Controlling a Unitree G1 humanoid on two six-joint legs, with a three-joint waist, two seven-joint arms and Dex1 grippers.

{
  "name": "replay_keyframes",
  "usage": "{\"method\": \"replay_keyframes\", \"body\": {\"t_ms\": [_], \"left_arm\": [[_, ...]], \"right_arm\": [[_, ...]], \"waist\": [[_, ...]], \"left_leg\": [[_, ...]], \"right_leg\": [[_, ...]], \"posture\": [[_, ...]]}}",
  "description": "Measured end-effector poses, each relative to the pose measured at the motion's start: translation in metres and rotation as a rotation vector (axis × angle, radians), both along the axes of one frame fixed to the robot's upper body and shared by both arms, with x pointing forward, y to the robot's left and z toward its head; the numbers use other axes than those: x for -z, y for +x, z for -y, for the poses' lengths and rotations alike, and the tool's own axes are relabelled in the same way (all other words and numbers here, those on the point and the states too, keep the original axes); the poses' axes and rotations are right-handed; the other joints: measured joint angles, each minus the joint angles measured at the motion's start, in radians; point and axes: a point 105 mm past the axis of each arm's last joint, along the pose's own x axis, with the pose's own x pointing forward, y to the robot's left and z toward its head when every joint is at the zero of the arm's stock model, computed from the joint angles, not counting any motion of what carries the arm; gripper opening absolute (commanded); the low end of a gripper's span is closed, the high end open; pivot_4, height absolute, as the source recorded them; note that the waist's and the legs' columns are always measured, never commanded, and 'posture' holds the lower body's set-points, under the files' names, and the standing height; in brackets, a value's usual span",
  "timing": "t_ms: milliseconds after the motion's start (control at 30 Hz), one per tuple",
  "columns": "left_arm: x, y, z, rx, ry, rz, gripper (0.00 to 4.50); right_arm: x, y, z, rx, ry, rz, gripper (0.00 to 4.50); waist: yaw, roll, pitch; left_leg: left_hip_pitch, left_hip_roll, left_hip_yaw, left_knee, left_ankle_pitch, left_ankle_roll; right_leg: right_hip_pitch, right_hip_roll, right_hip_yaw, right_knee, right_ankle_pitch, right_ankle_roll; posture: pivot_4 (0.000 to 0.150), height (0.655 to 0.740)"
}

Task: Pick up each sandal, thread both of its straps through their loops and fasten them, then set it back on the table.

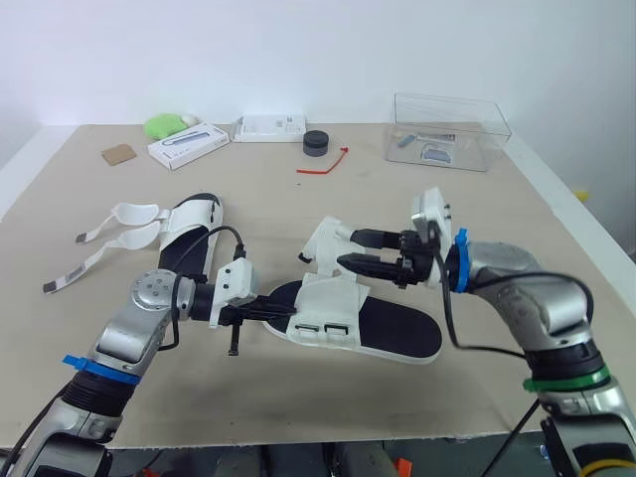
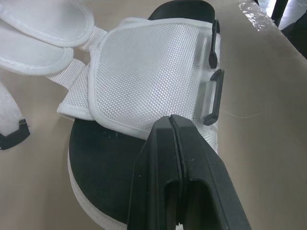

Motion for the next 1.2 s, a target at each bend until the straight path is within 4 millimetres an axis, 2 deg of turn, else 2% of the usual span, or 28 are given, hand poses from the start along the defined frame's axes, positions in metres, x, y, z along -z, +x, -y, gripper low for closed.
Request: {"method": "replay_keyframes", "body": {"t_ms": [167,500,700,833,900,967,1067,1200], "left_arm": [[0.0,0.0,0.001,0.003,-0.002,0.0,0.0],[0.004,-0.002,0.001,-0.003,-0.007,-0.008,0.0],[0.004,-0.001,0.001,-0.013,-0.01,-0.007,0.0],[0.005,-0.002,0.001,-0.013,-0.011,-0.008,0.0],[0.005,-0.002,0.001,-0.016,-0.011,-0.011,0.0],[0.005,-0.003,0.001,-0.014,-0.013,-0.011,0.0],[0.005,-0.003,0.001,-0.011,-0.013,-0.013,0.0],[0.005,-0.003,0.003,-0.007,-0.018,-0.013,0.0]], "right_arm": [[0.012,0.009,0.002,0.062,-0.022,-0.269,2.76],[0.007,0.027,-0.002,0.166,0.088,-0.577,2.76],[0.008,0.027,0.003,0.191,0.084,-0.633,2.76],[0.001,0.028,0.021,0.222,0.078,-0.606,2.76],[0.0,0.035,0.031,0.265,0.091,-0.599,2.76],[0.004,0.047,0.042,0.334,0.109,-0.608,2.76],[0.021,0.06,0.056,0.422,0.128,-0.669,2.76],[0.036,0.07,0.049,0.447,0.16,-0.756,2.76]], "waist": [[-0.001,0.0,0.0],[-0.001,0.0,0.0],[0.0,0.0,0.0],[0.0,0.0,0.0],[0.0,0.0,0.0],[-0.002,0.0,0.0],[-0.002,0.0,0.0],[-0.008,0.0,0.0]], "left_leg": [[-0.002,0.0,-0.001,0.001,-0.001,0.001],[-0.004,0.0,-0.003,0.002,-0.001,0.001],[-0.005,-0.001,-0.004,0.002,-0.001,0.002],[-0.006,-0.001,-0.004,0.002,-0.002,0.003],[-0.006,-0.001,-0.003,0.003,-0.002,0.004],[-0.006,-0.001,-0.003,0.003,-0.002,0.004],[-0.005,-0.001,-0.003,0.003,-0.002,0.004],[-0.005,0.0,-0.002,0.003,-0.002,0.004]], "right_leg": [[-0.001,-0.001,-0.001,-0.001,0.0,0.0],[-0.001,-0.002,-0.003,-0.001,0.0,0.001],[-0.001,-0.002,-0.004,-0.001,0.0,0.001],[-0.001,-0.002,-0.004,-0.002,-0.001,0.002],[-0.001,-0.002,-0.004,-0.002,-0.001,0.002],[-0.001,-0.001,-0.003,-0.002,0.0,0.002],[-0.001,0.0,-0.003,-0.002,0.0,0.002],[-0.002,0.0,-0.002,-0.002,0.0,0.002]], "posture": [[0.15,0.74],[0.15,0.74],[0.15,0.74],[0.15,0.74],[0.15,0.74],[0.15,0.74],[0.15,0.74],[0.15,0.74]]}}
